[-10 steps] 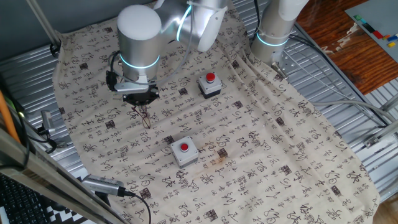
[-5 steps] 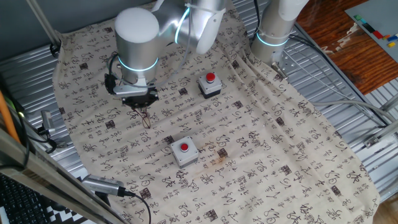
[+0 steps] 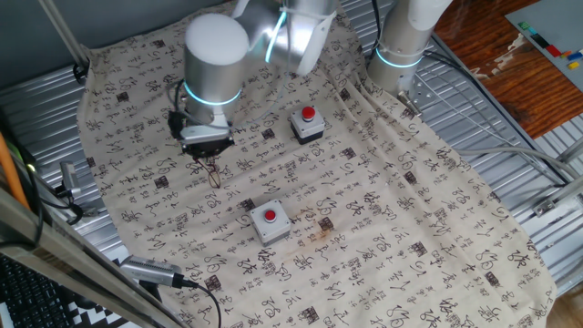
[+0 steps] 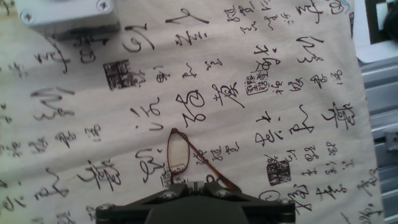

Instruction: Unfold the leg of the glasses (with one hand)

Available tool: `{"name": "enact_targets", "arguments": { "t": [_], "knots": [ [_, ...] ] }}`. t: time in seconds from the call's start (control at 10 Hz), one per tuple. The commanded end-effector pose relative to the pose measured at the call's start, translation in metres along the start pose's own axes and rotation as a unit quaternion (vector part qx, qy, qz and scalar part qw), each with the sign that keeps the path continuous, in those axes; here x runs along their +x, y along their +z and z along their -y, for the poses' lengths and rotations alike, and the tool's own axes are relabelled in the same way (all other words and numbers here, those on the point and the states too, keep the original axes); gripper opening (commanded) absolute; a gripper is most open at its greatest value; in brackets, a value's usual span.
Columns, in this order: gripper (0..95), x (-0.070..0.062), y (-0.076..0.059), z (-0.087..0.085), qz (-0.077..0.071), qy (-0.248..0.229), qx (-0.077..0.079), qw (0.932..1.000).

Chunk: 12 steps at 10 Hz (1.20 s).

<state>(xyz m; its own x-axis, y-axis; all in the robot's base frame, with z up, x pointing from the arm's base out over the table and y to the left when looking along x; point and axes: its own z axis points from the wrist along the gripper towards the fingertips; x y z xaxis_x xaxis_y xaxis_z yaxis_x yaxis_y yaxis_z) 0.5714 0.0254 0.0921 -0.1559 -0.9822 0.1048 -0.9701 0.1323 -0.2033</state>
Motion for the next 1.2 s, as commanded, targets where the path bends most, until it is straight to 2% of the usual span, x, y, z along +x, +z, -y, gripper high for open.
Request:
{"name": "enact_targets", "arguments": {
  "t": [0.1, 0.4, 0.8, 0.9, 1.2],
  "knots": [
    [0.0, 0.003, -0.001, 0.002, -0.008, -0.010, 0.005, 0.9999],
    [0.0, 0.009, -0.002, 0.003, -0.018, -0.024, 0.014, 0.9994],
    [0.0, 0.014, -0.003, 0.002, -0.015, -0.023, 0.012, 0.9995],
    [19.0, 0.014, -0.004, 0.002, -0.009, -0.024, 0.011, 0.9996],
    [19.0, 0.017, -0.005, 0.002, 0.005, -0.026, 0.008, 0.9996]
  ]
}}
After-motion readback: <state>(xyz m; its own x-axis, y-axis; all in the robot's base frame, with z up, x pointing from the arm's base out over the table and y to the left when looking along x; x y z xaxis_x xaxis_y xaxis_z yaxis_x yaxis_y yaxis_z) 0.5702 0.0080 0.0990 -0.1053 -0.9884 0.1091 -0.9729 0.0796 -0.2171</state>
